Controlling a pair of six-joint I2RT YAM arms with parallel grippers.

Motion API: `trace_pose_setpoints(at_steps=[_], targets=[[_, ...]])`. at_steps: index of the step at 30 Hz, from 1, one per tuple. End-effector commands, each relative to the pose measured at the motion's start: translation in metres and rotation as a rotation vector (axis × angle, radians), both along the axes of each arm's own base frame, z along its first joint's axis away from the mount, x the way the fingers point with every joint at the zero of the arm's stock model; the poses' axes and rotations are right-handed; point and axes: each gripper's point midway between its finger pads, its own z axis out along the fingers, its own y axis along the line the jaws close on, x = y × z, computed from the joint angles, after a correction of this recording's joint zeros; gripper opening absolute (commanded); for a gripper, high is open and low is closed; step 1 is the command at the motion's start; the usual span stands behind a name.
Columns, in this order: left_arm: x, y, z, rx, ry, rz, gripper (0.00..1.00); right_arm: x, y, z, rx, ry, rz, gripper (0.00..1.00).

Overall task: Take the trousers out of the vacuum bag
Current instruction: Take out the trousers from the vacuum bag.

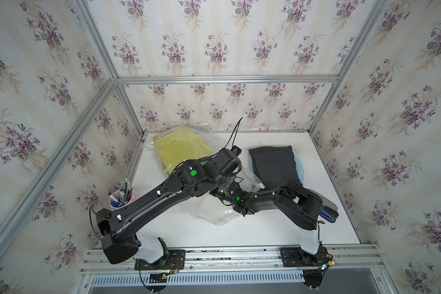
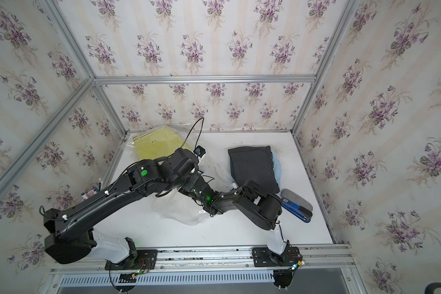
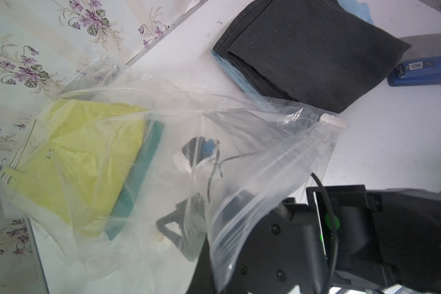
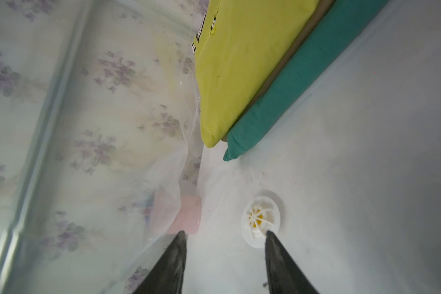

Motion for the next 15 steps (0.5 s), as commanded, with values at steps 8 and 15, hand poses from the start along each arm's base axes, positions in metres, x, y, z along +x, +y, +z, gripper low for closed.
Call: trace_pose_setpoints(at_steps=[8, 15], targets=[[-0.004, 0.0, 0.005, -0.022, -0.055, -0.079, 0.0, 0.078, -0.004, -0.011, 0.032, 0.093, -0.271, 0.48], [-0.012, -0.005, 0.003, -0.062, -0.042, -0.119, 0.0, 0.119, -0.007, -0.017, 0.023, 0.102, -0.363, 0.46]])
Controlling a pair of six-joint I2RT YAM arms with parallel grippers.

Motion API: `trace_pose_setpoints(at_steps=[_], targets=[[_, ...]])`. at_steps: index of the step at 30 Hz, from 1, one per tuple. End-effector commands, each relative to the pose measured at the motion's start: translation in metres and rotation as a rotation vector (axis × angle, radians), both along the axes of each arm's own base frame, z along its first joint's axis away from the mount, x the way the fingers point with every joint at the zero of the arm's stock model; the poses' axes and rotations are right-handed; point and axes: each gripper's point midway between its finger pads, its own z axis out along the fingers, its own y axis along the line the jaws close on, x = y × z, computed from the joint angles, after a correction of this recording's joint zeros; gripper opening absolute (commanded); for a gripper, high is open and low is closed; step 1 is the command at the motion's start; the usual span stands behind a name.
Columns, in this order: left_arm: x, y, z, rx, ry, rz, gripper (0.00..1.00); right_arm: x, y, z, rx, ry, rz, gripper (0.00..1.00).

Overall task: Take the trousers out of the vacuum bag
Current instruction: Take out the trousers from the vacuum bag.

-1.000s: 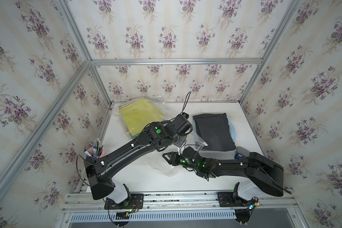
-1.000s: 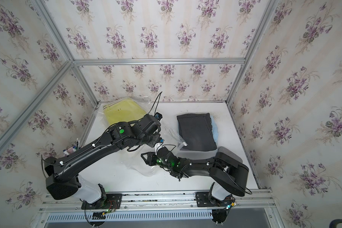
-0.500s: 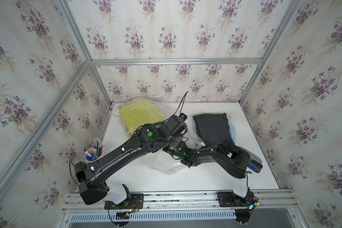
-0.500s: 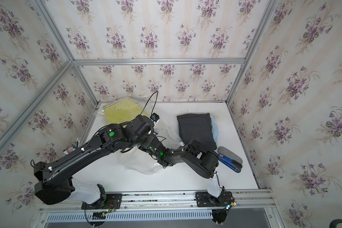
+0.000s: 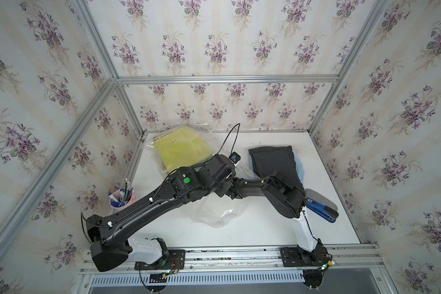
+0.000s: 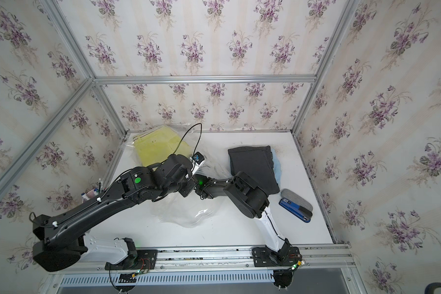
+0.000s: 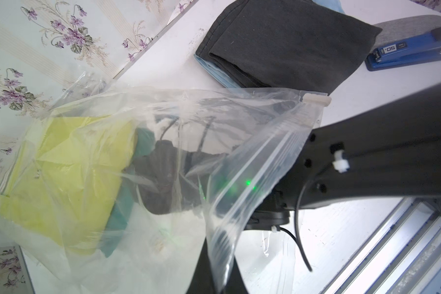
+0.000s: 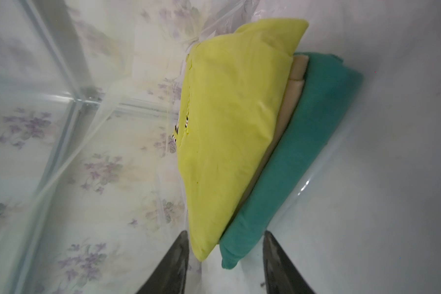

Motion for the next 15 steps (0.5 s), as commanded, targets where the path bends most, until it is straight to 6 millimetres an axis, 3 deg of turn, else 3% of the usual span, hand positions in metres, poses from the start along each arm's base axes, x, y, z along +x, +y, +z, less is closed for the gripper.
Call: trace_pose_setpoints(at_steps=[1, 8, 15], targets=[[0.0, -0.006, 0.009, -0.038, -0.022, -0.028, 0.0, 0.02, -0.006, -0.007, -0.028, 0.023, -0.064, 0.46], [0.001, -0.006, 0.003, -0.013, -0.01, -0.024, 0.0, 0.056, -0.01, -0.015, -0.062, 0.037, -0.101, 0.45], [0.0, -0.004, 0.005, -0.015, -0.017, -0.026, 0.0, 0.077, -0.012, -0.024, -0.068, 0.055, -0.131, 0.45]])
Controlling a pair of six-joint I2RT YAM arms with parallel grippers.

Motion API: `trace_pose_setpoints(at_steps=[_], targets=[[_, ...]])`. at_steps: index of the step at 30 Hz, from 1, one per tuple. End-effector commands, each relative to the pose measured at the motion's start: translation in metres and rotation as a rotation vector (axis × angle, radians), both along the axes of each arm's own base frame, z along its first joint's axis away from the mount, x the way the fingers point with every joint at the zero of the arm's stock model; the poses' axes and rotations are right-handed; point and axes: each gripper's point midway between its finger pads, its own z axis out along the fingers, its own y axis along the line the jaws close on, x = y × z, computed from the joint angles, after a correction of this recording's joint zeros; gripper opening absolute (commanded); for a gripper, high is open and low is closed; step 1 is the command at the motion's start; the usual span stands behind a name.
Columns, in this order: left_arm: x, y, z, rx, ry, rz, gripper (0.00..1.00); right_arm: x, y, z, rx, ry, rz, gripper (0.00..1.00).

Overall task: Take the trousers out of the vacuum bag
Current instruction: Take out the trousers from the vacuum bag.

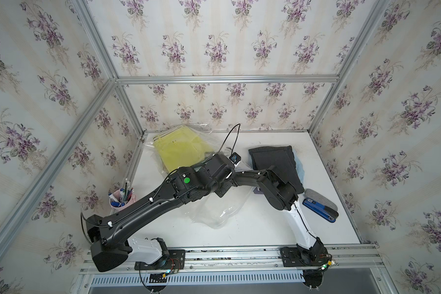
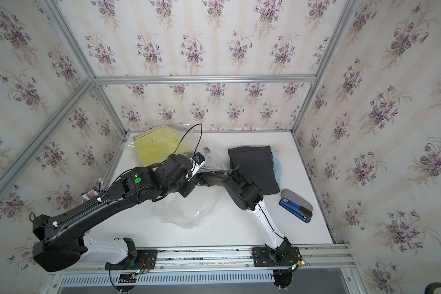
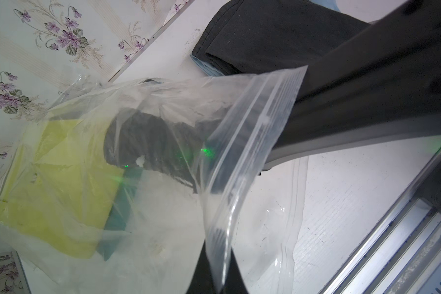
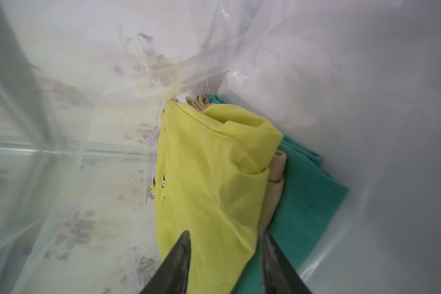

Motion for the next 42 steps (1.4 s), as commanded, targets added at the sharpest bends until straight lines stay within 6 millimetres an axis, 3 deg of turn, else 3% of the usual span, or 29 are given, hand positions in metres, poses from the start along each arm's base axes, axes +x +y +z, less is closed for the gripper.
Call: trace_pose_setpoints(at_steps=[1, 8, 15, 20, 25, 34, 42], targets=[[0.0, -0.002, 0.007, -0.021, -0.016, -0.011, 0.0, 0.01, -0.001, -0.01, -0.022, 0.021, -0.012, 0.45], [0.0, -0.001, 0.005, -0.012, -0.013, -0.008, 0.01, 0.03, 0.0, -0.012, -0.03, 0.018, -0.012, 0.4], [0.001, -0.003, 0.003, -0.01, -0.005, -0.013, 0.0, 0.036, 0.002, -0.019, -0.033, 0.037, -0.009, 0.4], [0.002, -0.002, 0.001, -0.001, -0.005, -0.004, 0.0, 0.039, 0.005, -0.019, -0.023, 0.031, 0.009, 0.2], [0.004, 0.001, 0.002, -0.007, -0.005, 0.004, 0.0, 0.037, 0.01, 0.004, -0.034, -0.052, 0.061, 0.0], [0.011, 0.006, 0.001, -0.012, 0.002, 0.03, 0.0, 0.002, 0.006, 0.064, 0.066, -0.238, 0.193, 0.0], [0.016, 0.007, -0.003, -0.005, 0.008, 0.046, 0.0, -0.044, -0.01, 0.098, 0.173, -0.328, 0.298, 0.0]])
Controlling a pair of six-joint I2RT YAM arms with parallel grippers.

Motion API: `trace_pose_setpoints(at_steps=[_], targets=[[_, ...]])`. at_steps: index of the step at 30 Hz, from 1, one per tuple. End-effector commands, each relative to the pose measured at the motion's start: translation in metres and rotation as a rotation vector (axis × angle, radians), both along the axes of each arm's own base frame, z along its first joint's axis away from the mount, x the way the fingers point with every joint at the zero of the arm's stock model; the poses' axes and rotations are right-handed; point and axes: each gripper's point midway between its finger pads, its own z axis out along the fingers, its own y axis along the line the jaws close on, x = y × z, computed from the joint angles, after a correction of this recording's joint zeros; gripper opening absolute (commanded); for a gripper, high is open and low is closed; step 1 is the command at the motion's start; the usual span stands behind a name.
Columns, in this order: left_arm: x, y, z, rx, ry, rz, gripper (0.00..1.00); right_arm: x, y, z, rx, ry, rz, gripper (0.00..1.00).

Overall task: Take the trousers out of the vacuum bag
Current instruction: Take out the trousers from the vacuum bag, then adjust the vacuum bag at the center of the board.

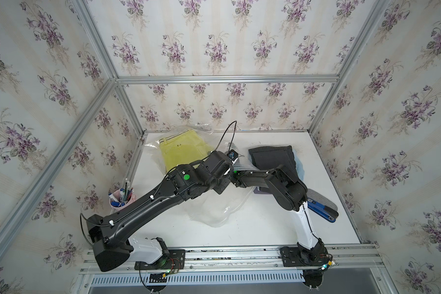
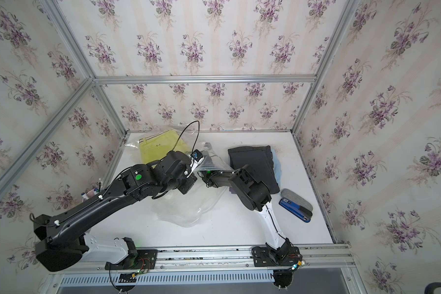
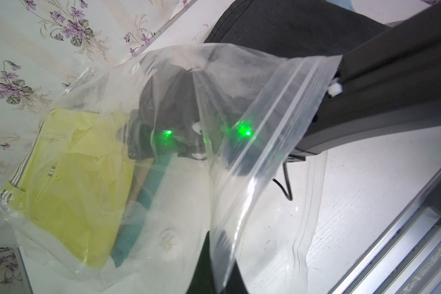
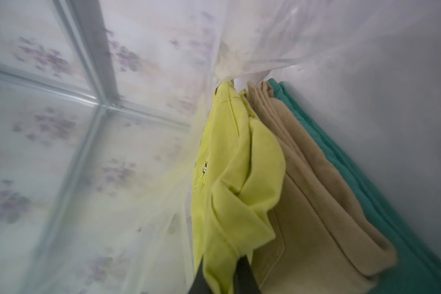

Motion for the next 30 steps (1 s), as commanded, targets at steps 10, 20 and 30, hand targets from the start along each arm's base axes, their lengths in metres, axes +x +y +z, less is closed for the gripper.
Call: trace_pose_setpoints(at_steps=[10, 20, 30], targets=[[0.003, 0.001, 0.004, -0.011, -0.018, 0.012, 0.0, -0.061, -0.025, 0.035, 0.097, -0.069, 0.106, 0.0], [0.001, 0.006, 0.014, -0.038, -0.048, 0.013, 0.03, -0.066, -0.037, -0.02, -0.031, 0.067, 0.072, 0.39], [0.002, 0.003, 0.009, -0.034, -0.024, 0.007, 0.03, -0.061, -0.032, -0.045, -0.065, 0.124, 0.068, 0.62]])
